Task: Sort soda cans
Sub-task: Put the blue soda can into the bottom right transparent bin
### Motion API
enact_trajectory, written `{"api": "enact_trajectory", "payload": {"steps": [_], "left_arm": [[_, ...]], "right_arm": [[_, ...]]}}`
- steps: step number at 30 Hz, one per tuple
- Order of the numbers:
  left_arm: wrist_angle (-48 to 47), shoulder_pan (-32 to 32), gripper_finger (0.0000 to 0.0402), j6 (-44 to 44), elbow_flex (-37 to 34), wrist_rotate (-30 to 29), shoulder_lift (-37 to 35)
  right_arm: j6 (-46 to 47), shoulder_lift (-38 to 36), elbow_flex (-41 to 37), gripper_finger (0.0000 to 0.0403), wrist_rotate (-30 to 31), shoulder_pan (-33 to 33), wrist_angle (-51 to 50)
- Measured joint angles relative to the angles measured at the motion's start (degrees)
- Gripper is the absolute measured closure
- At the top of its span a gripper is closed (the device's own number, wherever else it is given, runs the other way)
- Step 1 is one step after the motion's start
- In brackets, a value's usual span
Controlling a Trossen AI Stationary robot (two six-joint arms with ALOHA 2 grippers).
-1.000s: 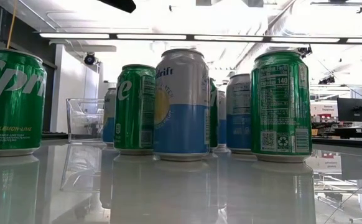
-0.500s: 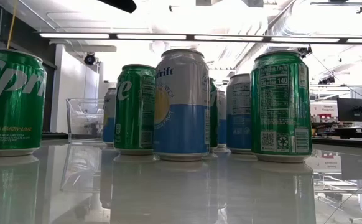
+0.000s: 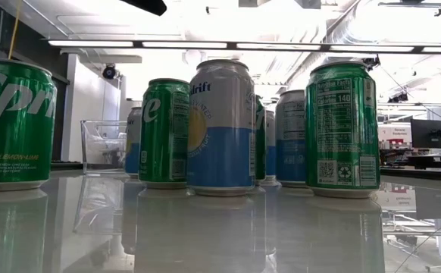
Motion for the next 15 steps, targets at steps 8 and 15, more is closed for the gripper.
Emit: {"api": "enact_trajectory", "payload": {"steps": [8,15], "left_arm": [[0.01,1.25,0.0098,0.0,0.0,0.22,0.0],[-0.01,1.53,0.0098,0.05,0.0,0.61,0.0]], "right_arm": [[-0.82,0.0,-5.4,0.0186,-0.21,0.51,8.17],[-0.88,0.05,-6.94,0.0171,-2.44,0.49,10.69]]}}
